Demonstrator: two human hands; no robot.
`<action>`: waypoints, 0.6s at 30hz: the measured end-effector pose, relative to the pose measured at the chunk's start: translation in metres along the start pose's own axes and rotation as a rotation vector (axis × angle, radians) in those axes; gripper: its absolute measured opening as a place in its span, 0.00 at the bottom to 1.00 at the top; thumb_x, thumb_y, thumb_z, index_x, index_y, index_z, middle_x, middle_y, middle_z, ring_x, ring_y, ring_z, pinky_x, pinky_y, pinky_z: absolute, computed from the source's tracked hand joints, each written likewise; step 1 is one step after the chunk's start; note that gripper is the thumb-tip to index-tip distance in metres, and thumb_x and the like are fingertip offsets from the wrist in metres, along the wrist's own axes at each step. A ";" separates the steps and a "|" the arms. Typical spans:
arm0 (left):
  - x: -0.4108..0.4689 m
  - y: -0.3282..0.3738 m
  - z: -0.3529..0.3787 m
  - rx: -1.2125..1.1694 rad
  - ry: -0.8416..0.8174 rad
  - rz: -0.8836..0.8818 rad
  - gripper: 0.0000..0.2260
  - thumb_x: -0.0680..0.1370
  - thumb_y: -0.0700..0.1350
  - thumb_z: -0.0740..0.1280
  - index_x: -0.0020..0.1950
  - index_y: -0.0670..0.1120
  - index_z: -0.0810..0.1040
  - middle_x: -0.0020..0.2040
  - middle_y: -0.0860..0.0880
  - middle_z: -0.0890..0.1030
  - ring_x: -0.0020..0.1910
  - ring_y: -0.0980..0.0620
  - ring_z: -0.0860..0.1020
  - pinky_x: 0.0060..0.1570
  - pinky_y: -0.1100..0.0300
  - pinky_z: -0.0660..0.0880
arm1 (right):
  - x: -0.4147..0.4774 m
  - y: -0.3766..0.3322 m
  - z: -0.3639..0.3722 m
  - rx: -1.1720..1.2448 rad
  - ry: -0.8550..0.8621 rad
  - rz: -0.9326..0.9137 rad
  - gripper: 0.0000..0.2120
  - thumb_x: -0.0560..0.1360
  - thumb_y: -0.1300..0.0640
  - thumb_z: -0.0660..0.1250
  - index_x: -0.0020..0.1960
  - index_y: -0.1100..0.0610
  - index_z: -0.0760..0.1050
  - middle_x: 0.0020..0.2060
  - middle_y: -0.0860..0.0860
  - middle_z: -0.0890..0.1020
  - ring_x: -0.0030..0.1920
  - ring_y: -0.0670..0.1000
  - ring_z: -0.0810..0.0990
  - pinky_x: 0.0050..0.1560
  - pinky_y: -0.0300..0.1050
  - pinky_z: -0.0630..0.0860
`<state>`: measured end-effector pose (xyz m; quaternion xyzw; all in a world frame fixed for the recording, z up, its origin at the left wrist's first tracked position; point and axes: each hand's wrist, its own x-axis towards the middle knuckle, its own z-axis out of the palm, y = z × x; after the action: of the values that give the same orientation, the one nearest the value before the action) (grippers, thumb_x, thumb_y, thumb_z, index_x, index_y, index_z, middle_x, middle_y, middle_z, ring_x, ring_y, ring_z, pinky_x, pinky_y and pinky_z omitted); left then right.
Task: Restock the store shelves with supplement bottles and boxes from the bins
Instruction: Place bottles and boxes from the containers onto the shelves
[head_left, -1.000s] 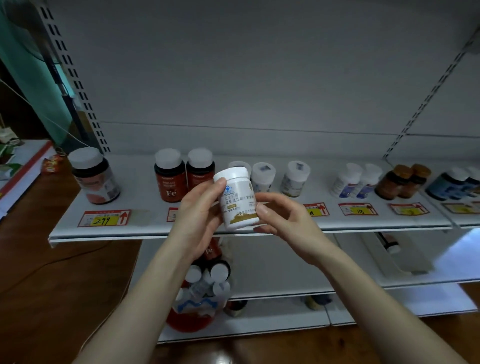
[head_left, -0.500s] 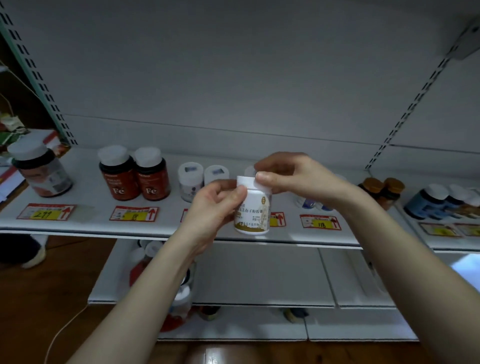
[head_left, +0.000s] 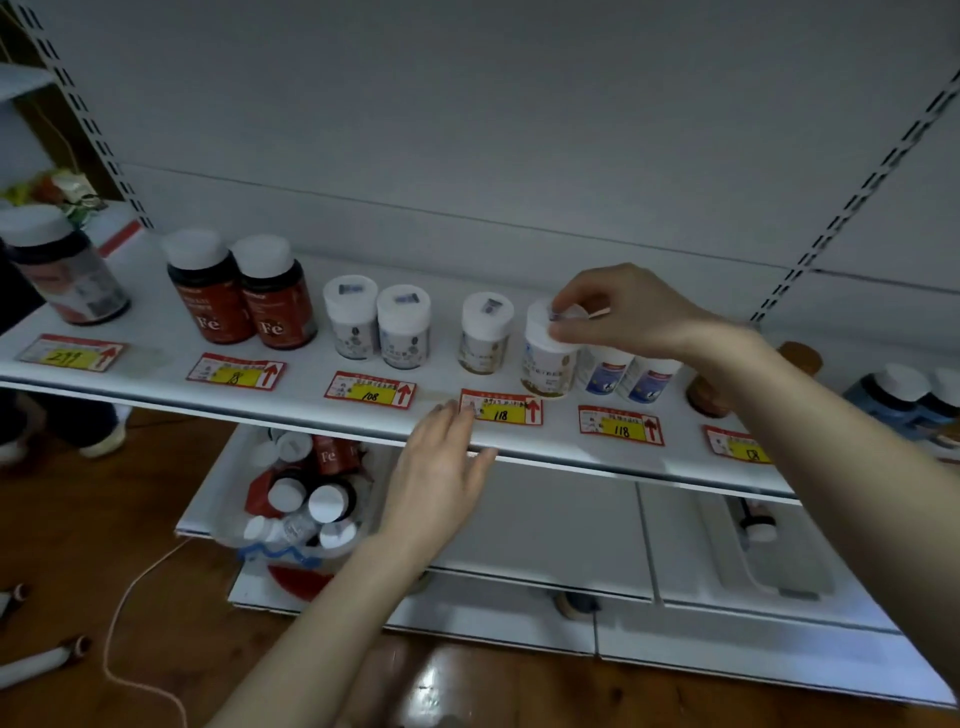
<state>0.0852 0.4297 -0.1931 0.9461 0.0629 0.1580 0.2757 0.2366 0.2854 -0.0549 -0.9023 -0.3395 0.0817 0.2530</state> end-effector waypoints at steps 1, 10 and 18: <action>-0.003 -0.002 0.007 0.074 -0.008 0.008 0.24 0.74 0.52 0.58 0.59 0.35 0.77 0.56 0.36 0.79 0.56 0.37 0.78 0.54 0.47 0.75 | 0.003 0.004 0.003 -0.015 0.008 -0.008 0.09 0.71 0.53 0.70 0.49 0.54 0.78 0.49 0.52 0.80 0.50 0.53 0.79 0.56 0.55 0.74; -0.009 -0.008 0.026 0.274 -0.116 0.018 0.24 0.73 0.52 0.56 0.60 0.37 0.76 0.60 0.39 0.78 0.61 0.40 0.76 0.55 0.42 0.73 | 0.020 0.021 0.024 -0.053 0.045 -0.038 0.11 0.74 0.56 0.68 0.54 0.60 0.77 0.48 0.52 0.75 0.53 0.54 0.75 0.57 0.50 0.73; -0.009 -0.009 0.029 0.293 -0.080 0.043 0.24 0.73 0.51 0.57 0.59 0.36 0.76 0.60 0.38 0.78 0.60 0.39 0.76 0.54 0.41 0.73 | 0.028 0.033 0.039 -0.052 0.026 -0.037 0.11 0.75 0.56 0.66 0.55 0.59 0.75 0.48 0.49 0.72 0.49 0.48 0.70 0.53 0.42 0.69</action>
<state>0.0860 0.4207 -0.2240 0.9828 0.0539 0.1151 0.1336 0.2638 0.2981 -0.1040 -0.9031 -0.3547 0.0565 0.2355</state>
